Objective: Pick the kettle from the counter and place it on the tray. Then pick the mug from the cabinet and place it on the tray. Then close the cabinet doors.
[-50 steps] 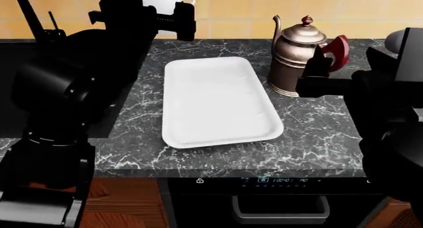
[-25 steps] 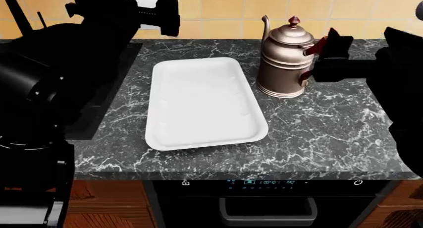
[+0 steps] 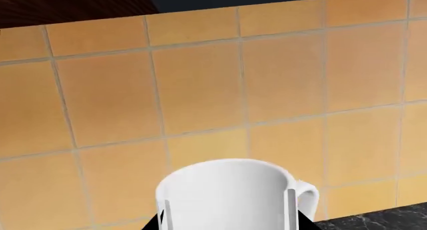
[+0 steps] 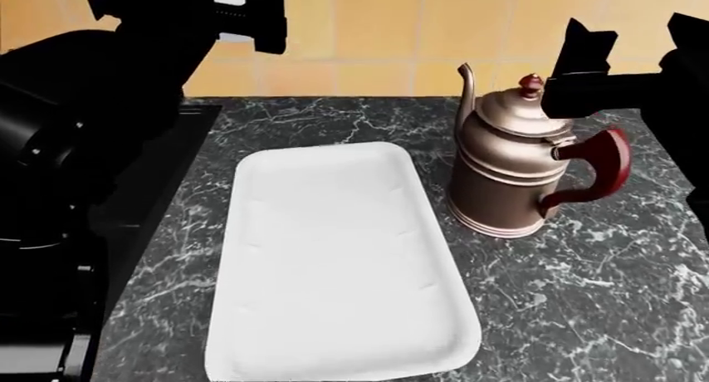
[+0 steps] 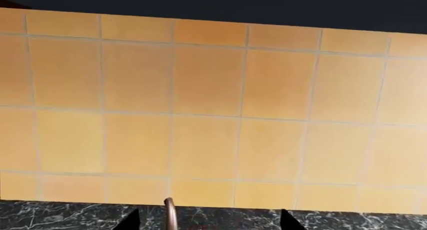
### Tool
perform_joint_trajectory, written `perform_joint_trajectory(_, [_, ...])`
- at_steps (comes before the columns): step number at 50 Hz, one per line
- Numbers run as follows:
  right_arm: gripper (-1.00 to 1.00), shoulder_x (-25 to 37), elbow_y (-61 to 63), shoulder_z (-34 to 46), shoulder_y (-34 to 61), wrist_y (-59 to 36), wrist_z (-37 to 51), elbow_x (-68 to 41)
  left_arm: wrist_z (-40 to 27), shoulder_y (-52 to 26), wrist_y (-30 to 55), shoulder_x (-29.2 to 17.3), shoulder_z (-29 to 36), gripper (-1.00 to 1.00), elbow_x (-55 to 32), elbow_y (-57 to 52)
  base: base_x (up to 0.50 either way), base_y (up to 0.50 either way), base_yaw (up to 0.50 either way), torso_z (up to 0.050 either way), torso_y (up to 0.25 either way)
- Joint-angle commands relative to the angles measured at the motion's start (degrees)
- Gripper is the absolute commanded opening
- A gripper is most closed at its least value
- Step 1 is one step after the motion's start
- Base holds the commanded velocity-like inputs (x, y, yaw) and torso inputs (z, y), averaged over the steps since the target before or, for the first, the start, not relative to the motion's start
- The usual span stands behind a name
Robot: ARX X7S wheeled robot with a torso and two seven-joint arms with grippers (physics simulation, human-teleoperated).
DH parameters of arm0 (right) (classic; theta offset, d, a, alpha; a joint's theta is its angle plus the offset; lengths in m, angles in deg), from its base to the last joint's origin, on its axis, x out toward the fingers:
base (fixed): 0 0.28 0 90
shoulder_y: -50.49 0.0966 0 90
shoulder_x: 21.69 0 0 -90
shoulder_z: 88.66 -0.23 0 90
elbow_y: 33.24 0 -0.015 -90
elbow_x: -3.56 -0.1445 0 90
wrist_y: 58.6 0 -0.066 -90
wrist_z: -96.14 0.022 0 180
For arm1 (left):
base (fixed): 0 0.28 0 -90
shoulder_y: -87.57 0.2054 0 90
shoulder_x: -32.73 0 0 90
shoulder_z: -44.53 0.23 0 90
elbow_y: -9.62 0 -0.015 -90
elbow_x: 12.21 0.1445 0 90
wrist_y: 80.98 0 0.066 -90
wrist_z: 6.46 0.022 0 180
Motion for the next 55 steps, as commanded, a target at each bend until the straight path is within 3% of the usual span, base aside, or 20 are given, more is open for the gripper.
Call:
perform_joint_trajectory(1, [1.0,0.51,0.24,0.44,0.04,0.16,-0.16,0.1,-0.7,0.36,-0.5,-0.35,-0.54,-1.0,-0.49,-0.17,0.5,0.0,0.0,0.0,0.0])
perform_joint_trajectory(13, [1.0,1.14,0.74,0.82,-1.03,1.28,-0.85,2.5,-0.51,2.99,-1.37,-0.88,-0.32,-1.0,-0.74,-0.71,0.18,0.0,0.0,0.0,0.002])
perform_joint_trajectory(38, [1.0,0.8,0.69,2.08,-2.06,2.97,-1.72,4.39,4.74,13.89,0.93,-6.5,2.59,-1.0,-6.66,-14.78,0.0,0.0,0.0,0.0,0.0])
perform_joint_trajectory(55, [1.0,0.75,0.52,3.22,-2.7,3.93,-2.74,5.86,7.41,20.48,-2.58,-6.45,3.43,-1.0,-8.52,-17.17,0.0,0.0,0.0,0.0,0.001])
